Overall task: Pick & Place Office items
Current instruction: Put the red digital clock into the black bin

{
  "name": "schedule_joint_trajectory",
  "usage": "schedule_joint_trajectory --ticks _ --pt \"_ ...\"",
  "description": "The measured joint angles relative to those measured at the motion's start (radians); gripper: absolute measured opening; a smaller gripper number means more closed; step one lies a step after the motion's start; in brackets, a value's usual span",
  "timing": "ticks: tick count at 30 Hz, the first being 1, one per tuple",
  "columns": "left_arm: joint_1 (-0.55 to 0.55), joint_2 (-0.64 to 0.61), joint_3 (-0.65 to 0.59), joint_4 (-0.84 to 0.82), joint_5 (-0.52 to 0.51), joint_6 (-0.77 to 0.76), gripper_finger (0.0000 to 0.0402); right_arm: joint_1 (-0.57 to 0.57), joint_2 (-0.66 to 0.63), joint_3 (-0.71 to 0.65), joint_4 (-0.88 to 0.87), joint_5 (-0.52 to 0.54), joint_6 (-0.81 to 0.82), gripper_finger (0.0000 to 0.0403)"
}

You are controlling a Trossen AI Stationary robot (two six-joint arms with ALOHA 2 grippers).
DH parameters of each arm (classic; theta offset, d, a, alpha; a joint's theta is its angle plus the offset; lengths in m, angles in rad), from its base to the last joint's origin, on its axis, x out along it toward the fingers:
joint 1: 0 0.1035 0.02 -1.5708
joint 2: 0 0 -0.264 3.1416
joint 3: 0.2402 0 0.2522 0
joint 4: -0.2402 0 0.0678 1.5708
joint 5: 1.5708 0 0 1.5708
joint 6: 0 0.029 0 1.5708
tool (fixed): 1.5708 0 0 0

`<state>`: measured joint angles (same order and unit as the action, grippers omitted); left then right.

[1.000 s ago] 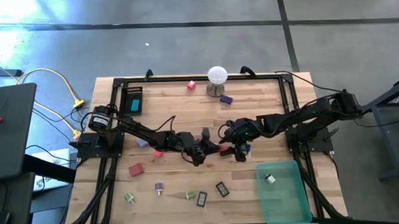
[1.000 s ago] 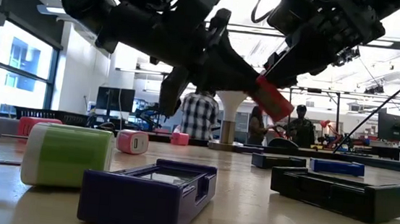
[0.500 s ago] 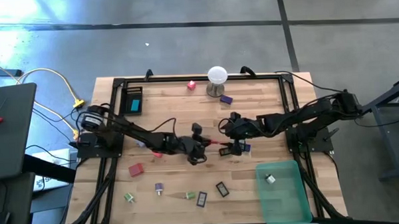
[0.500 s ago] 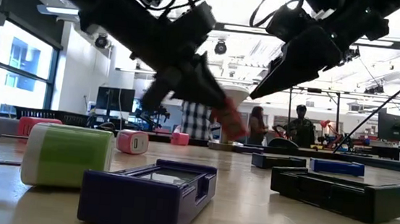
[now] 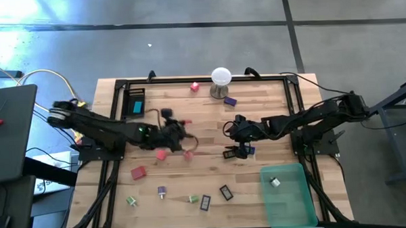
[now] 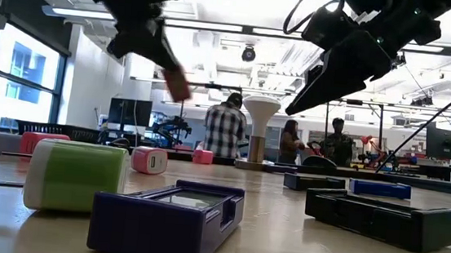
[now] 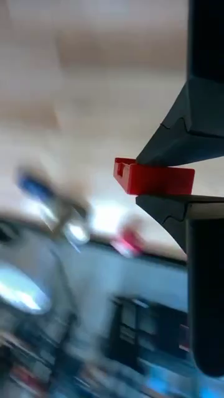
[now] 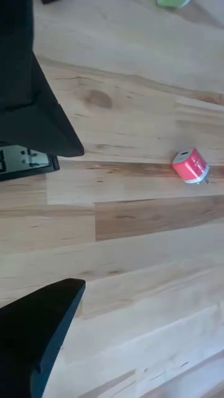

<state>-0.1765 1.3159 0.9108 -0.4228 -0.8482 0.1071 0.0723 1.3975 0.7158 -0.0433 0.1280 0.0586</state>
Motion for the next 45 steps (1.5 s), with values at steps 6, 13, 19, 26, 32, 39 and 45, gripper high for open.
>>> schedule_joint_trajectory --ticks 6,13,19,26,32,39,45 --pt "0.132 -0.116 0.000 -0.437 -0.043 -0.304 0.0049 0.000 0.000 0.000 0.004 -0.001 -0.001 0.0327" --pt "0.312 -0.079 0.000 -0.736 -0.044 -0.395 0.0049 0.000 0.001 0.000 0.010 -0.044 -0.003 0.0327" --pt "0.399 -0.068 0.000 -0.758 -0.049 -0.295 0.0049 0.000 0.001 -0.018 0.050 -0.087 -0.002 0.0326" --pt "0.490 -0.068 0.000 -0.755 -0.049 -0.175 0.0049 0.000 0.002 -0.096 0.194 -0.109 0.001 0.0325" --pt "0.640 -0.068 -0.001 -0.742 0.024 -0.164 0.0049 0.017 0.002 -0.131 0.234 -0.110 0.028 0.0324" --pt "0.791 -0.068 -0.001 -0.645 0.170 -0.220 0.0049 0.074 0.002 -0.134 0.242 -0.109 0.028 0.0324" --pt "0.816 -0.068 -0.001 -0.646 0.266 -0.140 0.0049 0.110 0.002 -0.134 0.244 -0.107 0.026 0.0325"
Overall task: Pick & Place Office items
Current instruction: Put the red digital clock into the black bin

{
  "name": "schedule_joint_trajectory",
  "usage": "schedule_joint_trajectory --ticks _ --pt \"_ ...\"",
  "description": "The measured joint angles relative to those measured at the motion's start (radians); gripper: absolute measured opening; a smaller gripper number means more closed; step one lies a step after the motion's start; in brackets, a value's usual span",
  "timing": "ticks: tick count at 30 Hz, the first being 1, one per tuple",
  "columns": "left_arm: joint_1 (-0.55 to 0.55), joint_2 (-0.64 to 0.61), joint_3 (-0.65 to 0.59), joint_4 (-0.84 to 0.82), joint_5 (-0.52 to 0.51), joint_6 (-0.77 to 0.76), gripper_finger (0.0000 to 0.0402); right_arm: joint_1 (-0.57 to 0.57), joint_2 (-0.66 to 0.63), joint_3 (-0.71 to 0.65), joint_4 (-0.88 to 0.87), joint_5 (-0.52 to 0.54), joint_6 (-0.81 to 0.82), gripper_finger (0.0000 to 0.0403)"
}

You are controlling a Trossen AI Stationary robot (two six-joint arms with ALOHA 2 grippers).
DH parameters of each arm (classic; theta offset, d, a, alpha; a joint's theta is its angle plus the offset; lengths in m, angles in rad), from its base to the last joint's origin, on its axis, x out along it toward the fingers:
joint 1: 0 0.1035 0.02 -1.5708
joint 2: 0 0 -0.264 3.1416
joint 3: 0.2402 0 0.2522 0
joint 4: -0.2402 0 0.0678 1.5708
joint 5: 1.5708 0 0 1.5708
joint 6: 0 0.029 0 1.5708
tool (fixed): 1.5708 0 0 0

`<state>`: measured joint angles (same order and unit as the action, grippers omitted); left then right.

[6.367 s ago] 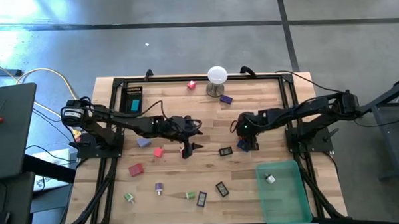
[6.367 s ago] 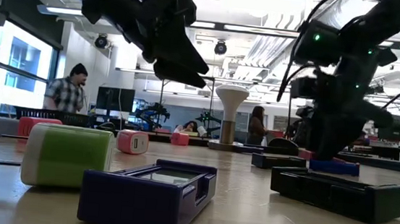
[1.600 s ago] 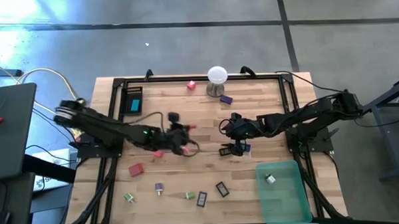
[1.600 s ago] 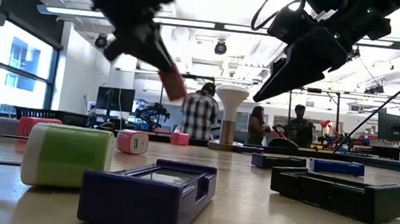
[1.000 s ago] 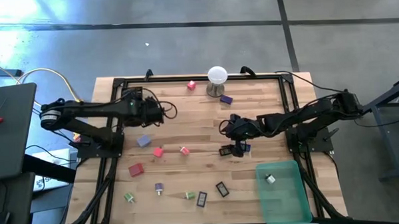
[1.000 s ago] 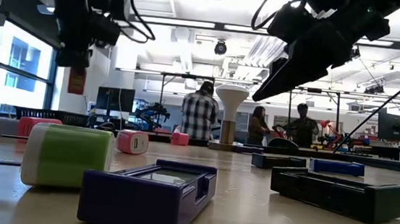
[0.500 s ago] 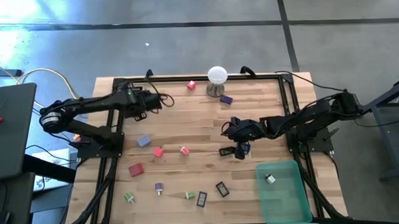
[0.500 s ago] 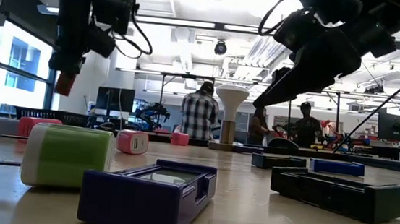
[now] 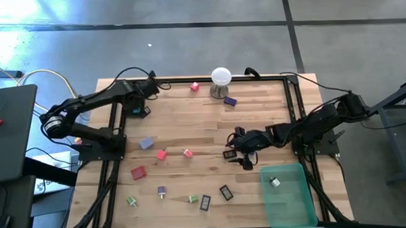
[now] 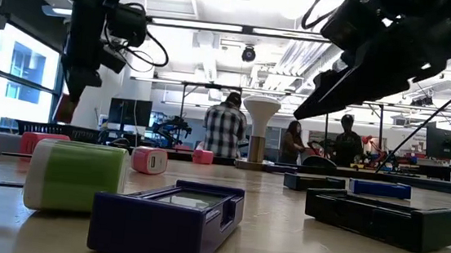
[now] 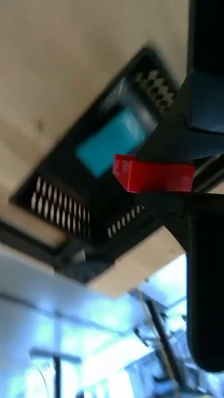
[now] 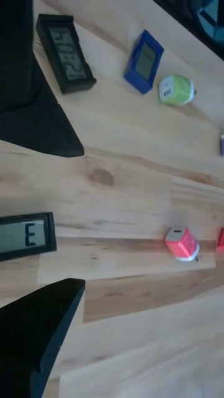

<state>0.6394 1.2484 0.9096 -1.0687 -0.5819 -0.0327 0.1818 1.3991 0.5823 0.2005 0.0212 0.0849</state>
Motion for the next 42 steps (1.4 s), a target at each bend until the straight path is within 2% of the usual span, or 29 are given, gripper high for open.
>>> schedule_joint_trajectory --ticks 5,13,16,24,30,42 --pt "-0.001 0.000 0.000 -0.001 0.137 0.070 0.0049 0.004 0.000 0.000 0.003 0.003 0.001 0.0324" --pt "0.009 0.000 0.000 0.000 0.181 0.074 0.0049 0.009 0.000 0.000 0.018 0.003 0.001 0.0324" --pt "0.032 0.007 0.000 -0.002 0.232 0.063 0.0049 0.018 0.000 0.000 0.023 0.003 0.018 0.0324" --pt "0.064 0.038 0.000 -0.016 0.249 0.070 0.0049 0.043 0.000 0.000 0.040 0.003 0.024 0.0324" --pt "0.064 0.068 0.000 -0.027 0.311 0.090 0.0051 0.056 0.000 0.000 0.053 0.002 0.025 0.0324" --pt "0.080 0.101 0.000 -0.014 0.291 0.062 0.0063 0.056 0.000 0.000 0.052 0.002 0.046 0.0323"
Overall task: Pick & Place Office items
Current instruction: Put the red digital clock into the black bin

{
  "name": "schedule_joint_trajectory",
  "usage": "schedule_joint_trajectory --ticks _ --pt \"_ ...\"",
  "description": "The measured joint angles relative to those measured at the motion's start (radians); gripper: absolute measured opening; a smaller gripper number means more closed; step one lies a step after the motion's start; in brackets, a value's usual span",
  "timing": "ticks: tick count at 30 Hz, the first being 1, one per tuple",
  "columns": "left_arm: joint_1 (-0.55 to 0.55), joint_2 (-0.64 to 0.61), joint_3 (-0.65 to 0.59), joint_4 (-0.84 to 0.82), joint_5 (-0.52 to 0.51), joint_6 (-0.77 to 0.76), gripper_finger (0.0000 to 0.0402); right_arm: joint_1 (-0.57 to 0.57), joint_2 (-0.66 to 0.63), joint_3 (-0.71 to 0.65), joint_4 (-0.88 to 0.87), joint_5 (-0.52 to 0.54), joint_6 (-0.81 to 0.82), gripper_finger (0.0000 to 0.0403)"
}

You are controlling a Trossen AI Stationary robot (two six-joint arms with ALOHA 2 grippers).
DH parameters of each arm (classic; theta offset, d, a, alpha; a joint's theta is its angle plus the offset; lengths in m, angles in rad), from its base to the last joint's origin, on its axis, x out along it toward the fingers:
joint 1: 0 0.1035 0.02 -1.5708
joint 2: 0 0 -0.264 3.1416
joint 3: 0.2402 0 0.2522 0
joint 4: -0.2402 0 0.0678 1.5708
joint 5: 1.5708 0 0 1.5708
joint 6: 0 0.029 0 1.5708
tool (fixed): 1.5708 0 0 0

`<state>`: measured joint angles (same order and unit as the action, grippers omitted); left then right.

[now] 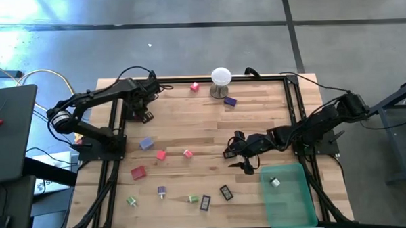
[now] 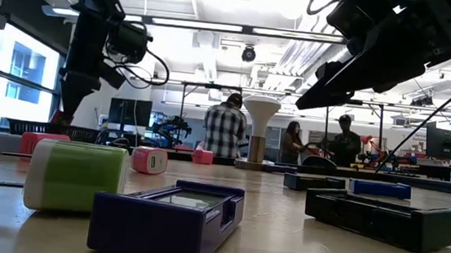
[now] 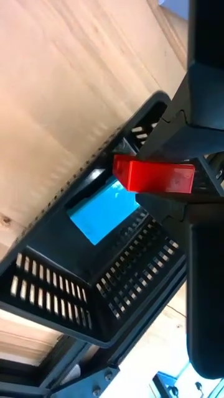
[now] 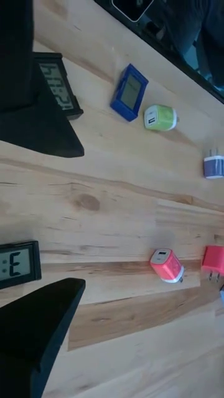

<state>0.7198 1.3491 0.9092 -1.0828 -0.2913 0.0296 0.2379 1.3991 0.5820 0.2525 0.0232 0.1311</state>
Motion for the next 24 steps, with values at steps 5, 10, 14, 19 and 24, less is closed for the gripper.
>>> schedule_joint_trajectory --ticks 5,10,14,19,24 --pt "0.007 0.000 0.000 0.003 -0.001 0.000 0.0064 0.001 0.000 0.000 0.000 0.000 0.002 0.0321" --pt "0.007 0.000 0.000 0.016 -0.001 -0.004 0.0081 0.001 0.000 0.000 0.002 0.000 0.004 0.0321" --pt "0.007 0.000 0.000 0.026 -0.002 -0.004 0.0118 0.001 0.000 0.000 0.017 0.000 0.004 0.0320" --pt "0.007 0.000 0.000 0.033 -0.045 -0.004 0.0165 0.001 0.000 0.000 0.019 0.000 0.004 0.0320" --pt "0.007 0.000 0.000 0.033 -0.177 -0.021 0.0185 0.001 0.000 0.000 0.019 0.000 0.003 0.0320"
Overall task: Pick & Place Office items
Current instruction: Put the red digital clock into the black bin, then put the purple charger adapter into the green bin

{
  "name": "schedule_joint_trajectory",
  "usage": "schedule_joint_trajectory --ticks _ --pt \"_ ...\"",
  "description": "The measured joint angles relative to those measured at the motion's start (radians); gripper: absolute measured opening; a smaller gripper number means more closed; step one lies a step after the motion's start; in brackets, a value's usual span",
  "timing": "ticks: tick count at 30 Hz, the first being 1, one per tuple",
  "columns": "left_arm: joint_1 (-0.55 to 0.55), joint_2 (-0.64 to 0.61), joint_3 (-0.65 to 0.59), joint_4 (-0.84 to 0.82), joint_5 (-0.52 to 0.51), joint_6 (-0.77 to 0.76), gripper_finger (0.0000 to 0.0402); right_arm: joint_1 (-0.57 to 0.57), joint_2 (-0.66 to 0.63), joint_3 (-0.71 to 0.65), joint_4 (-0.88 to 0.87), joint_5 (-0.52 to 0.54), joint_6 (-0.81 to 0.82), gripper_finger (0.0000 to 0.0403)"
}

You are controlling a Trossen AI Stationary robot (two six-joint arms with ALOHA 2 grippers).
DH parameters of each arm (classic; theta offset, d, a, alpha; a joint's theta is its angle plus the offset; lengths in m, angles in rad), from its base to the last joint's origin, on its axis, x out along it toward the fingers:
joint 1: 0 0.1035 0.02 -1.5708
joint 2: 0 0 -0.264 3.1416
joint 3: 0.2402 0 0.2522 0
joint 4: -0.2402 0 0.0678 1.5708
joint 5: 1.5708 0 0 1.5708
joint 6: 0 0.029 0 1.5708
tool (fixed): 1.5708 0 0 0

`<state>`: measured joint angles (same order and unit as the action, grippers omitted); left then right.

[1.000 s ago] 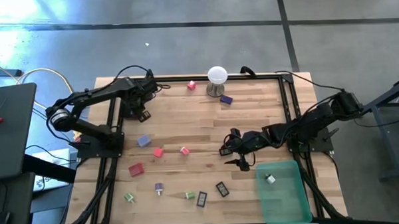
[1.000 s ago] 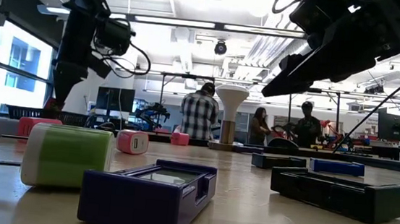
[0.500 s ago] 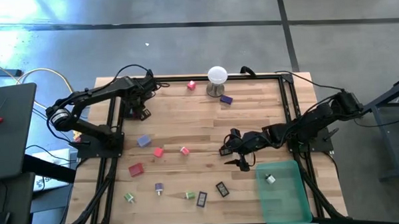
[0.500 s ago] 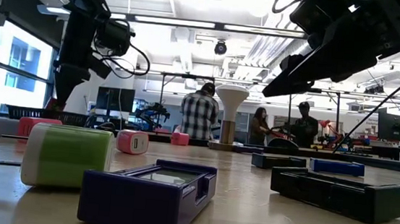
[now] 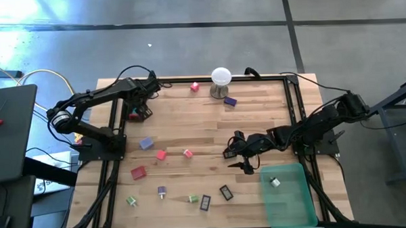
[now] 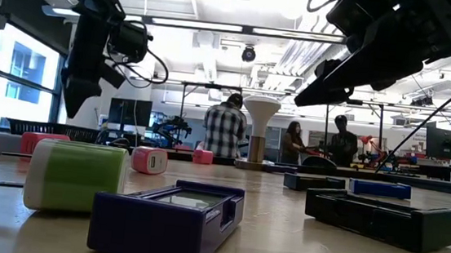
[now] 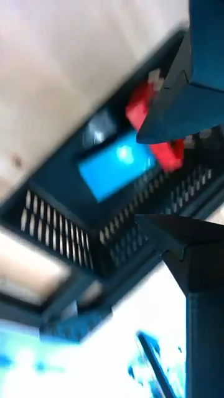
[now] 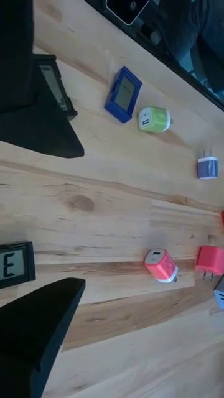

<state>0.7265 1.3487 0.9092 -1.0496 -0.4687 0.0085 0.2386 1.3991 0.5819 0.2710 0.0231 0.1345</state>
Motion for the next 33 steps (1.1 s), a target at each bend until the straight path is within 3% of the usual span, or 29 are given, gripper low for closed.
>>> schedule_joint_trajectory --ticks 4,9,14,18,22,30,33 --pt "-0.008 0.000 0.000 0.000 -0.102 -0.007 0.0186 0.000 0.000 0.000 0.004 0.000 -0.004 0.0320" --pt "-0.042 0.000 0.000 0.000 -0.123 -0.002 0.0187 0.000 0.000 0.000 0.004 0.000 -0.005 0.0320" --pt "-0.120 0.000 0.018 -0.016 -0.225 0.012 0.0186 -0.001 0.000 0.000 0.007 0.003 -0.007 0.0320" --pt "-0.214 -0.001 0.063 -0.089 -0.224 -0.031 0.0186 -0.001 0.000 0.000 0.013 0.003 -0.007 0.0320" --pt "-0.329 -0.001 0.120 -0.182 -0.121 -0.122 0.0186 -0.001 0.000 0.000 0.012 0.002 -0.007 0.0320" --pt "-0.554 -0.005 0.151 -0.252 0.332 -0.287 0.0186 -0.001 0.000 0.000 0.030 -0.002 -0.066 0.0320" --pt "-0.616 -0.005 0.151 -0.251 0.414 -0.308 0.0186 -0.001 0.000 0.000 0.040 -0.002 -0.096 0.0320"
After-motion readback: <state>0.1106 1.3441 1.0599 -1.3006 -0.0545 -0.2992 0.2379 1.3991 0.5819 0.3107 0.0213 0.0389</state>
